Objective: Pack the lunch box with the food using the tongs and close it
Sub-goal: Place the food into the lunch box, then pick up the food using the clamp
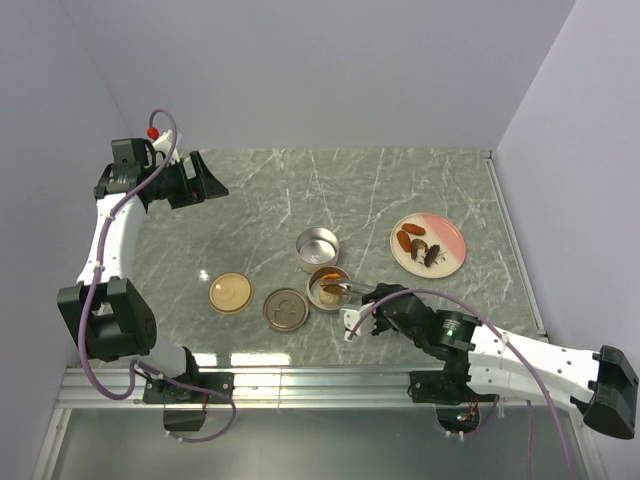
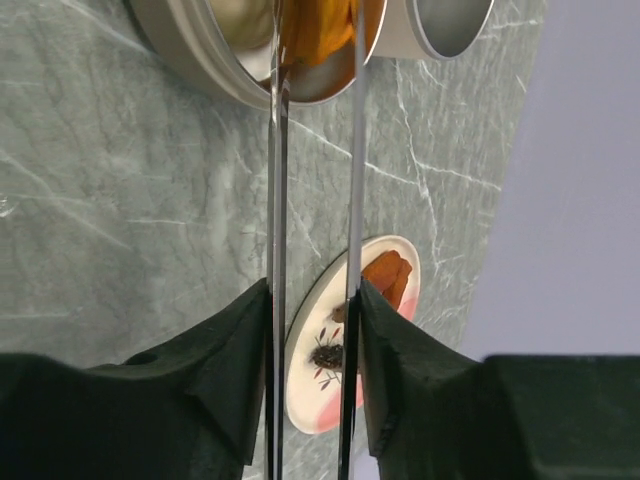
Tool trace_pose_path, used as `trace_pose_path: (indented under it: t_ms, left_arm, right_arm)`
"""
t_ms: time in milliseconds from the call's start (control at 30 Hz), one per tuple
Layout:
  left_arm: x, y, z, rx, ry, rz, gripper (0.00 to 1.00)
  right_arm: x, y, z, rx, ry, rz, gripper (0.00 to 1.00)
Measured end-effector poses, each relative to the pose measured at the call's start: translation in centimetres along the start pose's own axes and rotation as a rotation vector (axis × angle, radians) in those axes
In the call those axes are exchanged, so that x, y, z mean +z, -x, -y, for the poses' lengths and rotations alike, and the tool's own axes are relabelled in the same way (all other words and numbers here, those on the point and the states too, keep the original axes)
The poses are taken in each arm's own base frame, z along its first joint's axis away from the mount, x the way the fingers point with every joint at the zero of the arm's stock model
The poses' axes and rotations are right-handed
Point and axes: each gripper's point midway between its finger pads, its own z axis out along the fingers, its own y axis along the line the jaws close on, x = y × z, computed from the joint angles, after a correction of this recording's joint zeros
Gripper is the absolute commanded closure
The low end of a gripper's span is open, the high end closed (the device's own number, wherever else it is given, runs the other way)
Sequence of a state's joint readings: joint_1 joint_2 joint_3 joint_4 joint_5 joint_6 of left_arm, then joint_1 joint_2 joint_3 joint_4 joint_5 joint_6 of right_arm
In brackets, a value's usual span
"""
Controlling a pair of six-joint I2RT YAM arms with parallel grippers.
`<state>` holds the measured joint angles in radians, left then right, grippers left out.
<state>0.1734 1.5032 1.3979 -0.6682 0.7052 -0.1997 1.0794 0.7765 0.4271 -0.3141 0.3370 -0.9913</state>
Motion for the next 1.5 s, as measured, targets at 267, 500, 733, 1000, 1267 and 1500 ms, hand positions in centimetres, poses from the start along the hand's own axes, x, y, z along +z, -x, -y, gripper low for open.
trace_pose_path:
  t_ms: [267, 500, 733, 1000, 1267, 1500]
  left_arm:
    - [0.0, 0.0, 0.1, -0.001, -0.005, -0.003, 0.03]
    - [-0.1, 0.0, 0.2, 0.002, -0.005, -0.001, 0.03]
    - [-0.1, 0.0, 0.2, 0.002, -0.006, -0.001, 0.03]
    - [0.0, 0.0, 0.3, 0.001, -0.014, -0.006, 0.03]
    - [0.1, -0.1, 0.5, 0.028, -0.041, -0.021, 0.02]
    - [-0.4, 0.0, 0.9, 0.075, -0.056, -0.028, 0.01]
  right_arm:
    - [-0.5, 0.8, 0.2, 0.002, 0.02, 0.029, 0.52]
    - [-1.4, 1.5, 0.0, 0.009, 0.054, 0.072, 0.53]
    - [-2.8, 3.2, 1.3, 0.077, 0.066, 0.135, 0.57]
    - [-2.8, 2.6, 3.1, 0.246, 0.114, 0.093, 0.58]
    - [-1.6, -0.7, 12.0, 0.638, 0.124, 0.0, 0.58]
    - [-1.5, -6.9, 14.3, 0.944, 0.158, -0.101, 0.55]
